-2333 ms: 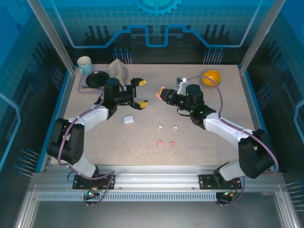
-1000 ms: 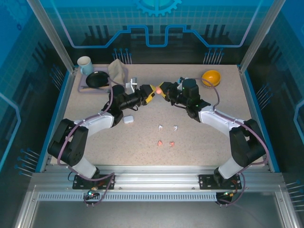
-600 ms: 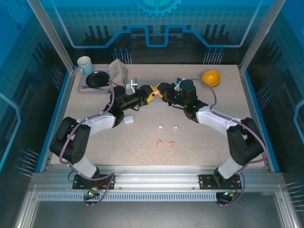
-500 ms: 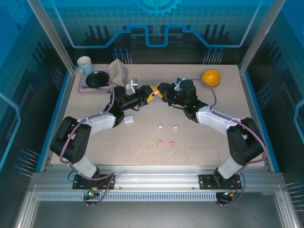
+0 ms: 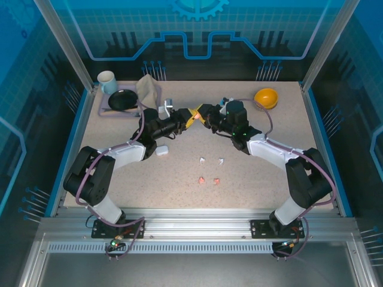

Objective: Insert the wireless bluetooth earbuds into the charging case

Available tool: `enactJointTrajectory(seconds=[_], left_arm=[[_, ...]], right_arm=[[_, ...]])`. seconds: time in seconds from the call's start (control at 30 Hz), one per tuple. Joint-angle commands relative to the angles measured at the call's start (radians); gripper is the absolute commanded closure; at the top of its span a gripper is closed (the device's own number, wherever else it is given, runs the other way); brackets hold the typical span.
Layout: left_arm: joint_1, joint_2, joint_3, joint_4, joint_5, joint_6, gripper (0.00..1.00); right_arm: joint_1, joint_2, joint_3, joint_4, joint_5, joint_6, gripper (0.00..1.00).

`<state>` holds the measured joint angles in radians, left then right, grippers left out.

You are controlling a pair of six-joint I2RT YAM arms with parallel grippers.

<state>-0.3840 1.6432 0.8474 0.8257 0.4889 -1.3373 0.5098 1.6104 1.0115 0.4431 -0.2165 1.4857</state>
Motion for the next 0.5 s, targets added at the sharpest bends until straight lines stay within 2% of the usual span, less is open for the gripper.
enactJointTrajectory(seconds=[0.0,0.13,0.27,0.47], left_arm=[[-0.007,-0.015,0.028,-0.017,-0.006,0.038,0.83],[-0.008,-0.028,0.026,-0.038,-0.004,0.049,0.90],[-0.009,-0.033,0.024,-0.045,0.002,0.051,0.93],[-0.008,-0.037,0.021,-0.059,0.011,0.059,0.95]], right_arm=[[0.011,-0.026,0.002,-0.015,-0.023,-0.028,0.80],[-0.002,-0.037,0.008,-0.029,-0.014,-0.036,0.71],[-0.024,-0.049,0.013,-0.045,-0.008,-0.038,0.58],[-0.061,-0.068,0.007,-0.063,-0.005,-0.050,0.55]])
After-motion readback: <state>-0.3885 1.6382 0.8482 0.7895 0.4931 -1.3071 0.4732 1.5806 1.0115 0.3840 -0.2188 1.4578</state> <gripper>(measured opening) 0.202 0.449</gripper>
